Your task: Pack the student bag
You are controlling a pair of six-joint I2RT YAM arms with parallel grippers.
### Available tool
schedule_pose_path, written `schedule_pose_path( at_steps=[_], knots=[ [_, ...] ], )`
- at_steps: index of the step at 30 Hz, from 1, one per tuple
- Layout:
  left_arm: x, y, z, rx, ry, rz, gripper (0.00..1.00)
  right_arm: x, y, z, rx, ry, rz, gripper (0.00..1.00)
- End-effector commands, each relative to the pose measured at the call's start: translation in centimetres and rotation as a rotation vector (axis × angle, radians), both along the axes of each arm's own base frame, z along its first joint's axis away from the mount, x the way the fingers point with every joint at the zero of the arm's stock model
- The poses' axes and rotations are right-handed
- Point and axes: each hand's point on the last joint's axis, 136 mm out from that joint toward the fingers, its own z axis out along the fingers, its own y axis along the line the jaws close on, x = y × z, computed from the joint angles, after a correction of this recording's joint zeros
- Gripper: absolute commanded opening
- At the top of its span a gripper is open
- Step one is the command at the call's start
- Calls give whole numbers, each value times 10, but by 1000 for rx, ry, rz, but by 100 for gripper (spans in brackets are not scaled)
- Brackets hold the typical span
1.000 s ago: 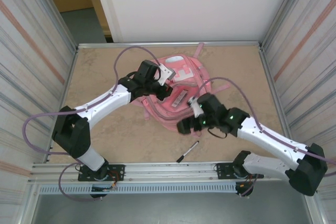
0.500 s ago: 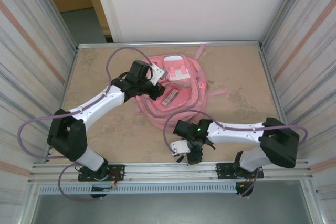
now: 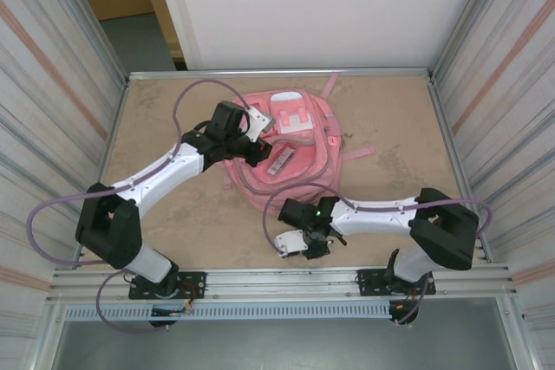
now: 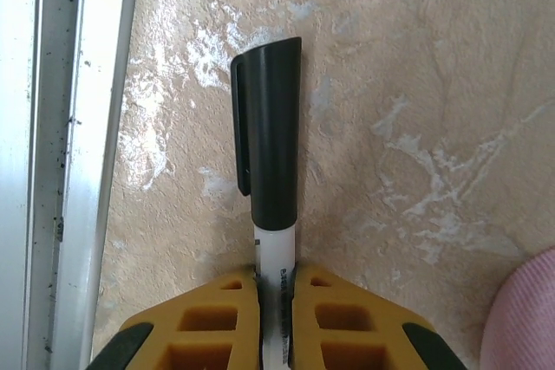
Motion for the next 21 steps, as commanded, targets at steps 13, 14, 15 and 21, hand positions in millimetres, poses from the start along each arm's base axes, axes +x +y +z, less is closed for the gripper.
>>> schedule_pose_path(
  at_steps=[13,14,15,21],
  knots=[
    [-18,-12,70,-179,-44,-59,0,112,45,187,547,-545,57,1],
    [-19,-12,72,-180,-44,-56,0,121,47,190,574,-550,56,2],
    [-21,-12,75,-182,-47,-60,0,126,48,190,583,-546,66,2],
    [-34,-13,91,-223,-74,-87,0,131,40,152,474,-411,154,5]
  ],
)
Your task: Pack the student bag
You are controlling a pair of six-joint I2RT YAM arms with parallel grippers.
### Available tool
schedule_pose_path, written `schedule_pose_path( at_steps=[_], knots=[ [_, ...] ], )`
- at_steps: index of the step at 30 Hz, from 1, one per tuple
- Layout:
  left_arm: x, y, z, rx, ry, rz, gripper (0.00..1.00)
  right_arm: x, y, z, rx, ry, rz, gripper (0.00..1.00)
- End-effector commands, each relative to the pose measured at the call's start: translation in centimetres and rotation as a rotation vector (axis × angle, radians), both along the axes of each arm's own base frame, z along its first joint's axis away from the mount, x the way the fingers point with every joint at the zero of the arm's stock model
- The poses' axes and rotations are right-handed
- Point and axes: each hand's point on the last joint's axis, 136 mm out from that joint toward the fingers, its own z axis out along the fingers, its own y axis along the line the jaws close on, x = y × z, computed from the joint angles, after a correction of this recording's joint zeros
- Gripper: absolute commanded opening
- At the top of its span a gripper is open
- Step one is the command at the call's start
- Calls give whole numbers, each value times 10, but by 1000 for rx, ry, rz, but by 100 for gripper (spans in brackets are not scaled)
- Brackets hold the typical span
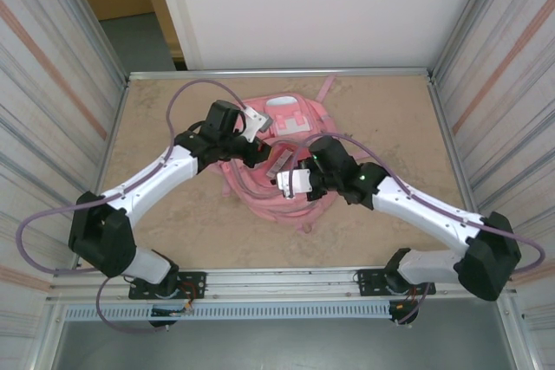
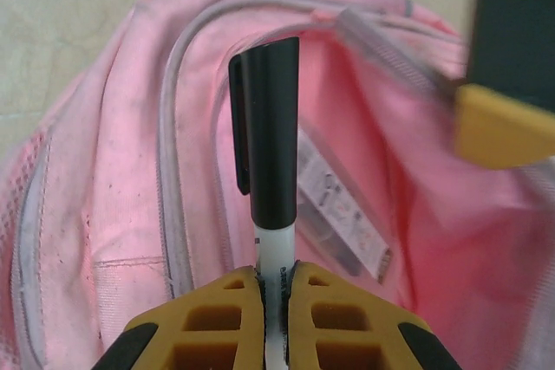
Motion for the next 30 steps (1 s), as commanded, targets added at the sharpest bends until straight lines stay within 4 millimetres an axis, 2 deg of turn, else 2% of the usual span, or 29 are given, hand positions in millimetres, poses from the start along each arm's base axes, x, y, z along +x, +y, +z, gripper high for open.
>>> schedule_pose_path(
  at_steps=[1,6,13,17,23,28,30],
  knots=[
    [-15,-11,70,-160,-117,-62,0,-6,2,-10,-53,25,111,4],
    [-22,-16,72,-166,-117,-86,0,9,12,-20,-48,-19,111,4],
    [-29,-24,72,-193,-96,-112,0,13,23,-39,-119,-23,155,4],
    [-29,-25,75,-200,-99,-112,0,25,29,-41,-108,-50,128,6],
    [-32,-28,74,-214,-88,-116,0,69,48,-22,43,-116,-40,7],
    [-32,-25,69,-199,-94,-104,0,95,50,-25,54,-163,-144,15],
    [-31,-22,68,-185,-103,-95,0,100,49,-24,64,-189,-164,20]
  ],
)
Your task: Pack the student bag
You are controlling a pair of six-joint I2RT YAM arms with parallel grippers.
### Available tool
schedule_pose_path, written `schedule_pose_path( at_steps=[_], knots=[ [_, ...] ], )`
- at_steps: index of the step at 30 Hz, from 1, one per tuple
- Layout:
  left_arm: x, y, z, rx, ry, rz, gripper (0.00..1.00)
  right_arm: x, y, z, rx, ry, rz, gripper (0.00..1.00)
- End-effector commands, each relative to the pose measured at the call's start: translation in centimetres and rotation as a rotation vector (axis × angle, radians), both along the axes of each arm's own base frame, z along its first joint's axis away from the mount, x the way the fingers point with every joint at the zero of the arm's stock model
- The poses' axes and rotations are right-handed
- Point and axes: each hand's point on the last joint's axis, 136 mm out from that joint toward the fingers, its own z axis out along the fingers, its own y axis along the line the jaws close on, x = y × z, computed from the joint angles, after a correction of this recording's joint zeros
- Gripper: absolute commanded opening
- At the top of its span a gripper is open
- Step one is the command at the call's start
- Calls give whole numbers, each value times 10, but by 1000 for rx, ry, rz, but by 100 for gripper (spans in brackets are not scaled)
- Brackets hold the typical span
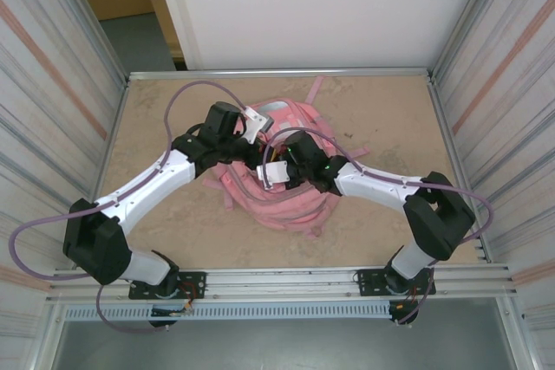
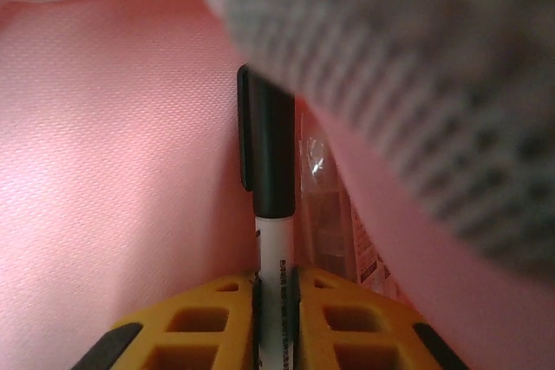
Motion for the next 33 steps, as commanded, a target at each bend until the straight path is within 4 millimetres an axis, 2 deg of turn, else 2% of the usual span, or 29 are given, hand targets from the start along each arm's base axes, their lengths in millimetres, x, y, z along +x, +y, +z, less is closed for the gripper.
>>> schedule_pose_path(
  at_steps=[1,3,6,8,11,14,19,20,22,23,25,26,28,30,33],
  knots=[
    [-15,-11,54,-129,-128,-83,0,31,0,24,87,-92,-122,22],
    [-13,-8,51,-114,-131,-67,0,22,-3,30,105,-60,-133,26],
    [-8,-3,46,-91,-139,-45,0,1,-9,43,154,1,-143,40],
    [-7,-2,45,-89,-133,-48,6,-14,-12,49,173,14,-136,44],
    [-5,0,40,-71,-136,-57,20,-40,-21,53,168,50,-124,45],
    [-6,6,34,-54,-111,-43,26,-63,-31,59,202,93,-130,46],
    [-9,30,23,-21,-122,58,41,-90,-58,74,335,178,-205,46],
    [-9,36,21,-18,-106,100,48,-96,-63,73,348,204,-210,47],
    [-4,54,7,4,-48,221,52,-110,-73,78,388,248,-215,47],
    [0,65,-4,21,-1,295,52,-115,-78,81,416,274,-228,51],
    [2,75,-22,26,98,356,52,-111,-88,84,504,318,-323,76],
    [1,78,-32,24,163,381,52,-100,-95,88,582,343,-429,81],
    [0,82,-48,34,268,434,53,-76,-112,94,711,415,-652,81],
    [0,82,-64,39,349,480,59,-62,-122,89,769,510,-824,80],
    [-4,78,-87,44,475,516,60,-48,-127,78,845,612,-1010,81]
  ],
)
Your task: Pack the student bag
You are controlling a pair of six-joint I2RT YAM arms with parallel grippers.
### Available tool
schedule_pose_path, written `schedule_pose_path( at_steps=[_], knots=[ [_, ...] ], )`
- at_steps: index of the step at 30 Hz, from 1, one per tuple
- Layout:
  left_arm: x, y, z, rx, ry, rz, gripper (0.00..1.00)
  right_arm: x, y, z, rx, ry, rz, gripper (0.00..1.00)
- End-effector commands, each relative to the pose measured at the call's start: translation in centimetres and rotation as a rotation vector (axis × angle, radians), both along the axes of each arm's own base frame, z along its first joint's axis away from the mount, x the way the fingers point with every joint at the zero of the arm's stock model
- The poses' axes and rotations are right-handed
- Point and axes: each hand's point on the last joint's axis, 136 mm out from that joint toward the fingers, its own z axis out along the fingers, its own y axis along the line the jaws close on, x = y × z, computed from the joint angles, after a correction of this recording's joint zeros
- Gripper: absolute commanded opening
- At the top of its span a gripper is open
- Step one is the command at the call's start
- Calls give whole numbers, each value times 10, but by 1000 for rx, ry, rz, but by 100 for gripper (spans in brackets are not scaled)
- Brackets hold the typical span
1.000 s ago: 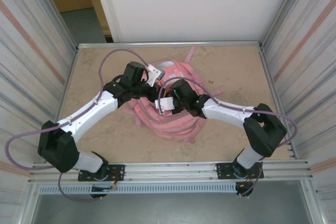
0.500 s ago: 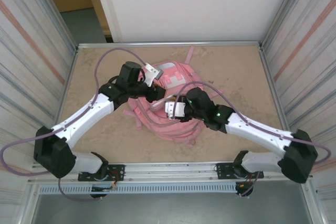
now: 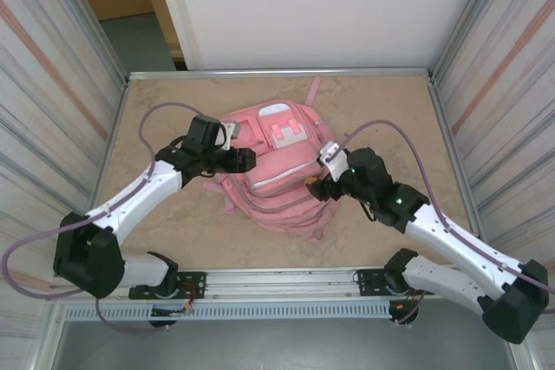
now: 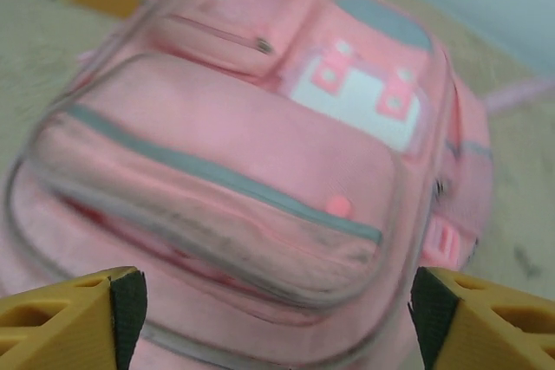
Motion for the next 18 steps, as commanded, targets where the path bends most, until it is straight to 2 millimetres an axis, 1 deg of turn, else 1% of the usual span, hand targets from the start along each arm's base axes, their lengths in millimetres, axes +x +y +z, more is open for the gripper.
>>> schedule_pose_path(
  at_steps=[1,2,3,6,8,10,12,13,14,18],
  knots=[
    [-13,1,-30,-24,196,93,60,12,-8,-5,201,213,-263,81],
    [-13,-2,-33,-38,217,94,60,16,-6,-16,214,272,-305,81],
    [-13,-5,-35,-51,224,89,60,18,-7,-23,233,312,-338,81],
    [-12,-10,-43,-64,261,97,58,28,-13,-49,292,444,-448,76],
    [-13,2,-54,-6,293,169,54,36,-17,-63,322,513,-504,70],
    [-16,7,-61,6,308,203,51,42,-16,-75,338,549,-521,62],
    [-18,4,-64,-26,322,208,51,46,-11,-84,339,566,-507,57],
    [-20,2,-65,-48,328,208,51,48,-9,-84,338,560,-495,52],
    [-19,-2,-64,-73,327,201,50,50,-7,-86,334,555,-484,49],
    [-11,-14,-57,-135,293,156,42,61,-2,-87,317,516,-453,44]
  ],
)
